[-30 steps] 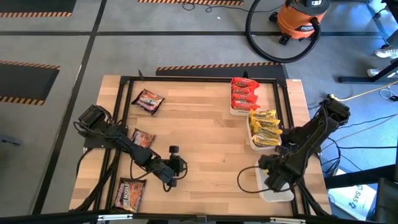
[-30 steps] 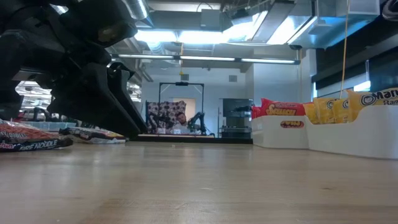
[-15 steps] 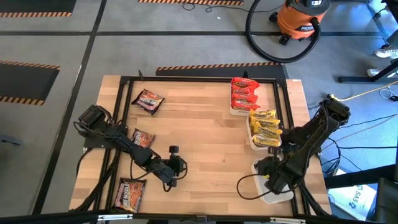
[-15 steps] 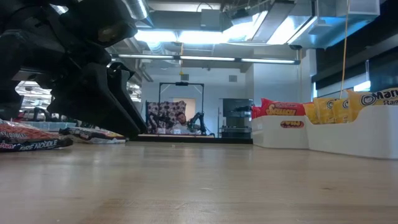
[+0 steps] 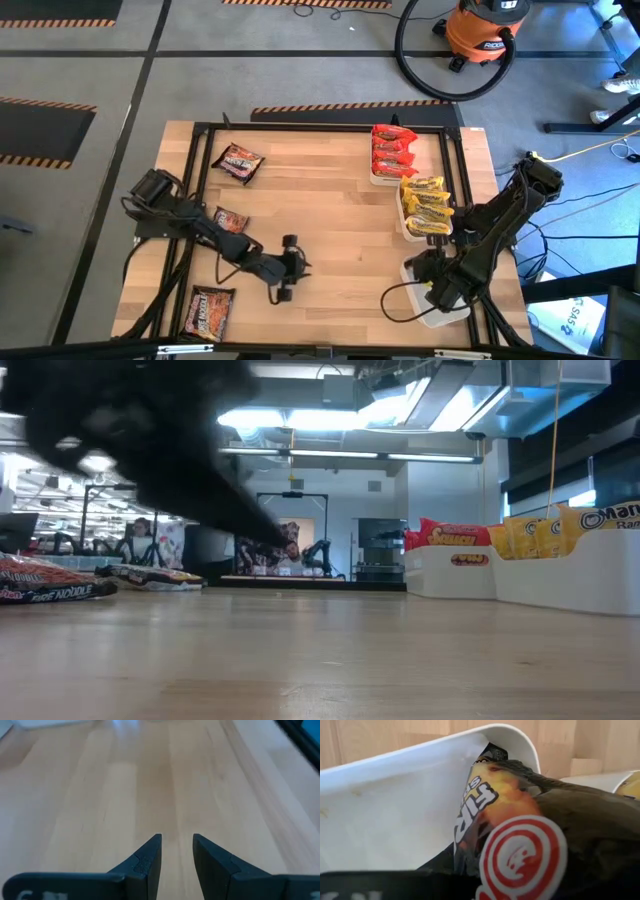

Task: Sort Maruchan noodles
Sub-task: Put the black noodle pack into the bottom white bin

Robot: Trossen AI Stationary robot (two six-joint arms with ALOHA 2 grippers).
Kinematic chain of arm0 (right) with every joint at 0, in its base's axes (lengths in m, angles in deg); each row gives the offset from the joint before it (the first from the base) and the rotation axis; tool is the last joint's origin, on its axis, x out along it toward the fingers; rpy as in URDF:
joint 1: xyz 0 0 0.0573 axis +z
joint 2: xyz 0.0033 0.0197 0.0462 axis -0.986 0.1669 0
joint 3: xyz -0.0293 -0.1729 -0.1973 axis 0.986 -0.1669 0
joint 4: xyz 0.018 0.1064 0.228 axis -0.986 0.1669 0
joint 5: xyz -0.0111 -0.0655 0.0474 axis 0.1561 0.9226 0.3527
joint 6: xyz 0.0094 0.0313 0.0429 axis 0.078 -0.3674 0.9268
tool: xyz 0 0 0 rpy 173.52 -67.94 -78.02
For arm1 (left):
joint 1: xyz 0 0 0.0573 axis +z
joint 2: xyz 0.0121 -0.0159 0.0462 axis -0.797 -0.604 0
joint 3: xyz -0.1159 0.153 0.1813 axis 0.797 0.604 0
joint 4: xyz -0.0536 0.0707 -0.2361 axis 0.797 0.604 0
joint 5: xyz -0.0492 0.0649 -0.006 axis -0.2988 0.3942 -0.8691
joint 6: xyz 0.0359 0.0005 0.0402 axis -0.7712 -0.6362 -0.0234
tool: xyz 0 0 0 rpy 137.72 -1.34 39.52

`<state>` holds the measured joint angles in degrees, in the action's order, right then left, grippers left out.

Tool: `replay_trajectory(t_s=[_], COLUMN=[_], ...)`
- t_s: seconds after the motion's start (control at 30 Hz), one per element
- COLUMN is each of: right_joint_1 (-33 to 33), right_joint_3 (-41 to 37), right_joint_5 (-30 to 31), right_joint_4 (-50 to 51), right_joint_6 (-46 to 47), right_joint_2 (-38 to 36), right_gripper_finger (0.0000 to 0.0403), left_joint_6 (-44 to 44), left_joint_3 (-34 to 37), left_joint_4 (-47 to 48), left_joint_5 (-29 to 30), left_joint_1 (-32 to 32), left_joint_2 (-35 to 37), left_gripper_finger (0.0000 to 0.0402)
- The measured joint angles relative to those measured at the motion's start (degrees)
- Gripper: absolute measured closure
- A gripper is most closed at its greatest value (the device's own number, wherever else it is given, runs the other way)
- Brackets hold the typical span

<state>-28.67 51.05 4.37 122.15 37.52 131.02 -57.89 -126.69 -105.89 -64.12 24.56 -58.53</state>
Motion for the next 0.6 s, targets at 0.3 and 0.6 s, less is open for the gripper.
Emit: replay_trajectory(t_s=[0.3, 0.6], right_joint_1=[0.00, 0.00], right_joint_3=[0.00, 0.00], right_joint_5=[2.23, 2.35], right_joint_4=[-0.29, -0.36], right_joint_6=[1.44, 1.48], right_joint_2=[0.00, -0.02], right_gripper_finger=[0.0272, 0.0272], left_joint_6=[-7.13, -10.57], left_joint_3=[-17.08, -36.37], left_joint_4=[0.28, 0.54], left_joint_5=[-3.04, -13.08], left_joint_1=[4.83, 9.81], left_joint_2=[-9.87, -25.14], left_gripper_finger=[0.0297, 0.0297])
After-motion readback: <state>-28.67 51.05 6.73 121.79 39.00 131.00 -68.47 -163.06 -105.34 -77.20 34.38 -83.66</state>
